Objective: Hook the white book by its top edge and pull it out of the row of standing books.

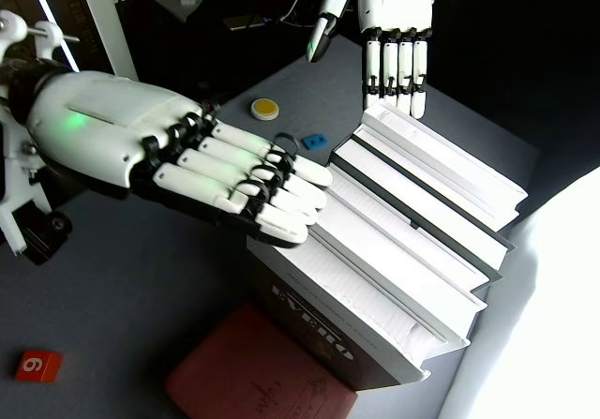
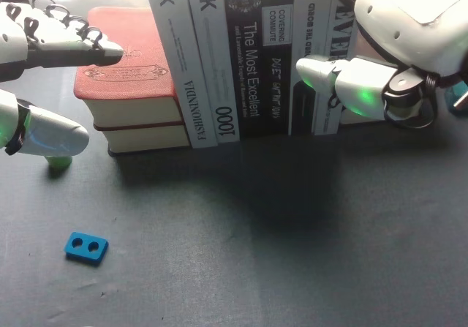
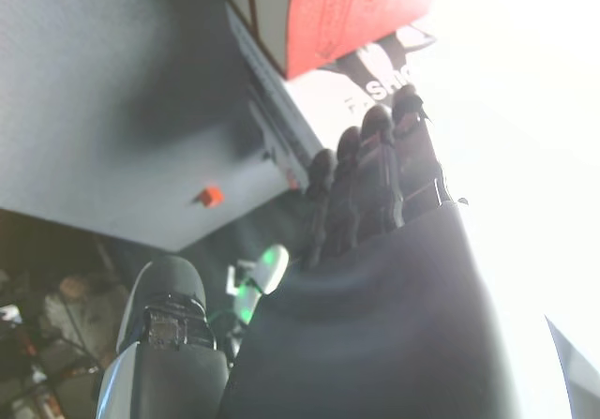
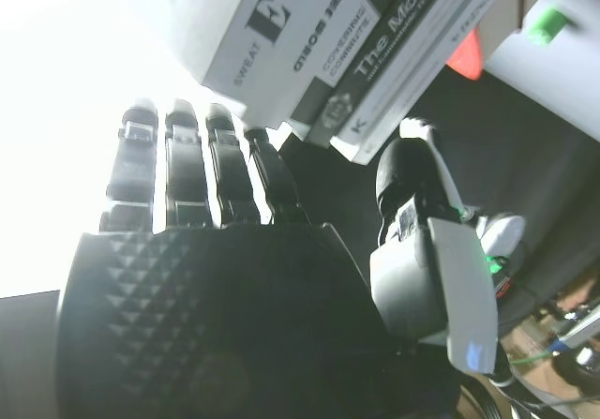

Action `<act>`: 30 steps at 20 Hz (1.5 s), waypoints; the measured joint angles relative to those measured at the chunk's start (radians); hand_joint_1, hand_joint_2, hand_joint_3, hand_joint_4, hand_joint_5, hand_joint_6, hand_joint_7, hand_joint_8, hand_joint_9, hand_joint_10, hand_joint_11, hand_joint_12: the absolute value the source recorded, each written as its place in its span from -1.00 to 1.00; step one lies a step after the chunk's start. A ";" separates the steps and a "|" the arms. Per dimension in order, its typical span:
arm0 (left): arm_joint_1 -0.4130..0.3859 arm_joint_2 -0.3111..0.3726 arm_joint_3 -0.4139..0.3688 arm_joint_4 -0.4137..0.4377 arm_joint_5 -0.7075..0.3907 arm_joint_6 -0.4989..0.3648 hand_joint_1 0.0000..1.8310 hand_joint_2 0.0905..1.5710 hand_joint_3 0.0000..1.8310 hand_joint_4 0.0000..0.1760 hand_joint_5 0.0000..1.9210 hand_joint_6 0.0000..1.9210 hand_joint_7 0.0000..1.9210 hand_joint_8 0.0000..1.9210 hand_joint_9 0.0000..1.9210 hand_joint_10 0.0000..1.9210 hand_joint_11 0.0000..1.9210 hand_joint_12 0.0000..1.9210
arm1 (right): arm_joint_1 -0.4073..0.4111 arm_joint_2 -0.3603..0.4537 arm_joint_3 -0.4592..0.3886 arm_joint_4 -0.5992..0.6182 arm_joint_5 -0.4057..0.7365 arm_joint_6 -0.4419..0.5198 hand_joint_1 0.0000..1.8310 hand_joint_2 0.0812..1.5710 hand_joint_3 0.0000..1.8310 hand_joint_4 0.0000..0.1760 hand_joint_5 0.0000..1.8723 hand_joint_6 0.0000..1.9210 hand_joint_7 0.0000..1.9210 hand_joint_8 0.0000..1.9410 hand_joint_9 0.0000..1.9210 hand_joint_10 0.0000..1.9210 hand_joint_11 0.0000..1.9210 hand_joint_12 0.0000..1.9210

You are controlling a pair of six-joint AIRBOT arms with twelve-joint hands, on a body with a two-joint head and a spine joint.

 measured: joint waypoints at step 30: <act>-0.003 -0.001 0.002 -0.002 0.002 -0.003 -1.00 0.50 -1.00 -1.00 -1.00 -1.00 -1.00 -1.00 -1.00 -1.00 -1.00 -1.00 | -0.010 0.009 0.029 0.011 -0.002 0.007 -1.00 0.56 -1.00 -1.00 -1.00 -1.00 -1.00 -1.00 -1.00 -1.00 -1.00 -1.00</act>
